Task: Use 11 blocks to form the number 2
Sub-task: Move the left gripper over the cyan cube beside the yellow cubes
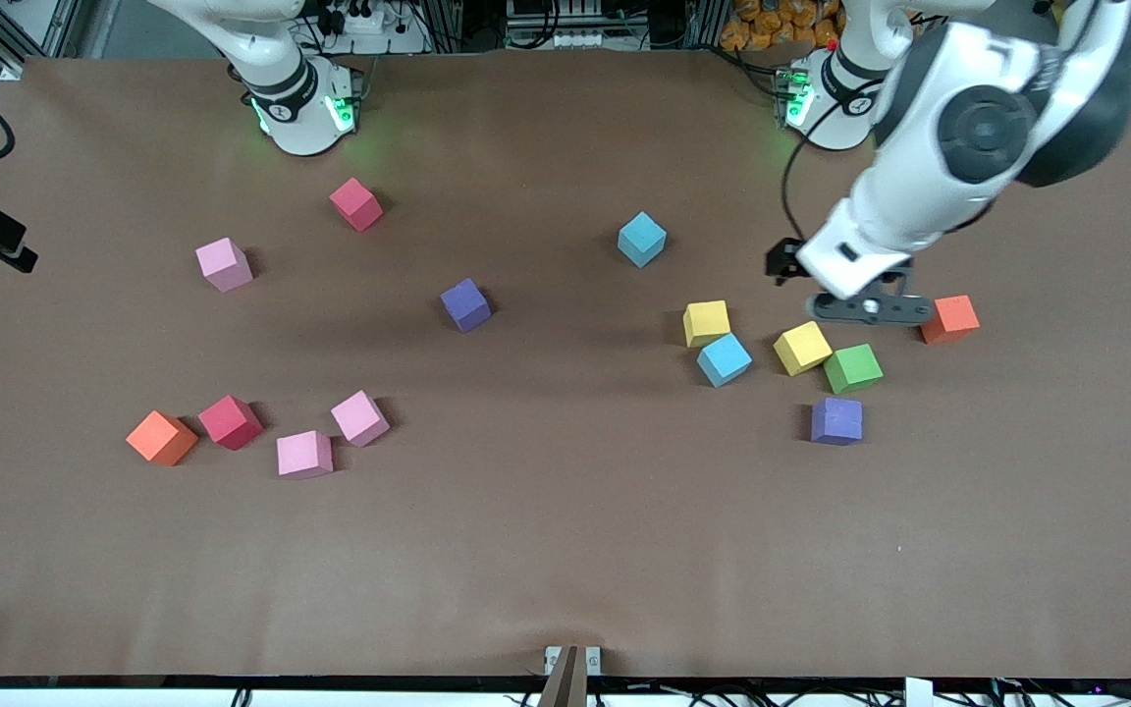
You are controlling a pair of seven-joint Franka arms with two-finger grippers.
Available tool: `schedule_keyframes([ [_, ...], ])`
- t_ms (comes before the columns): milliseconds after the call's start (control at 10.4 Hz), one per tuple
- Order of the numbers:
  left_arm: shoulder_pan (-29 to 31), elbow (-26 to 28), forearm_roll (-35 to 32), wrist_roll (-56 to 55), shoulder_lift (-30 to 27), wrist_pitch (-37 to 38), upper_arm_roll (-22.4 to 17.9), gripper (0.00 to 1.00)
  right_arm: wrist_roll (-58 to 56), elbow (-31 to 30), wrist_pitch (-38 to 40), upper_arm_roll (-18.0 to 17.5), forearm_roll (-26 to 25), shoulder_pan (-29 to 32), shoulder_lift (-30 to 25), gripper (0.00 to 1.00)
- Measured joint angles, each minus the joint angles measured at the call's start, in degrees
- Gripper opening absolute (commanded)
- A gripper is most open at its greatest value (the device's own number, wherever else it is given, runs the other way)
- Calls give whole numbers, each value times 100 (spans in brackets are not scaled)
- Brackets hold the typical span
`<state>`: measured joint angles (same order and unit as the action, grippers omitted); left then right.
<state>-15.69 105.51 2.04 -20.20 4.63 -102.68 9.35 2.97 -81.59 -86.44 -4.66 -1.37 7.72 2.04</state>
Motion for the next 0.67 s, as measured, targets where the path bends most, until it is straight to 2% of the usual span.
schedule_keyframes([
  [288,-475,65,0,-262,208,-106,27,100,0,0,1,-11,2,-8,9,100],
  [672,-863,194,70,-1412,511,-492,128,100,0,0,1,-16,2,-11,14,100],
])
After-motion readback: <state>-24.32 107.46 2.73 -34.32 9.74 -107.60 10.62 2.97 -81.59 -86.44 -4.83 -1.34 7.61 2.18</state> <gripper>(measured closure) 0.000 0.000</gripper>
